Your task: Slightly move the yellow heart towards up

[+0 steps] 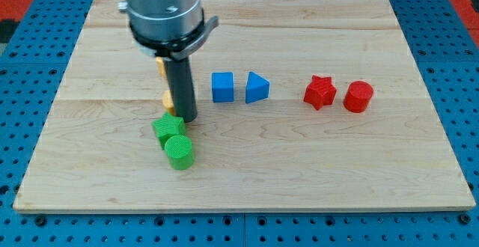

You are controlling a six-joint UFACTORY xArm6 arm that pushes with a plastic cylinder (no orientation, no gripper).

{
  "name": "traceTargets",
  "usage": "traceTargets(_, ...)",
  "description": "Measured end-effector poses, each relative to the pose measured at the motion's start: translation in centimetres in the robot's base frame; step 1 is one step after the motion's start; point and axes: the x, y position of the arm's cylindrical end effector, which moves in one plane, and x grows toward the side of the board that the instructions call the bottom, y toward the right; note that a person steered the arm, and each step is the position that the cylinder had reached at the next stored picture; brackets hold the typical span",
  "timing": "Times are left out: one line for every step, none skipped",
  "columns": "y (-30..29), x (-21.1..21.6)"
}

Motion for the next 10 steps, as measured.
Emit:
traceTargets(-5.9,0.0)
traceTargets(-7.8,-1.1)
traceTargets(-7.4,-0.4)
traceTargets(-6.4,0.8)
traceTargets(-6.1,0.8)
traceTargets(-6.1,0.4)
traceTargets(-5.6,-1.7)
traceTargets(-4.6,-2.3)
traceTargets(-3.2,-0.7)
traceTargets(-2.3,-0.3)
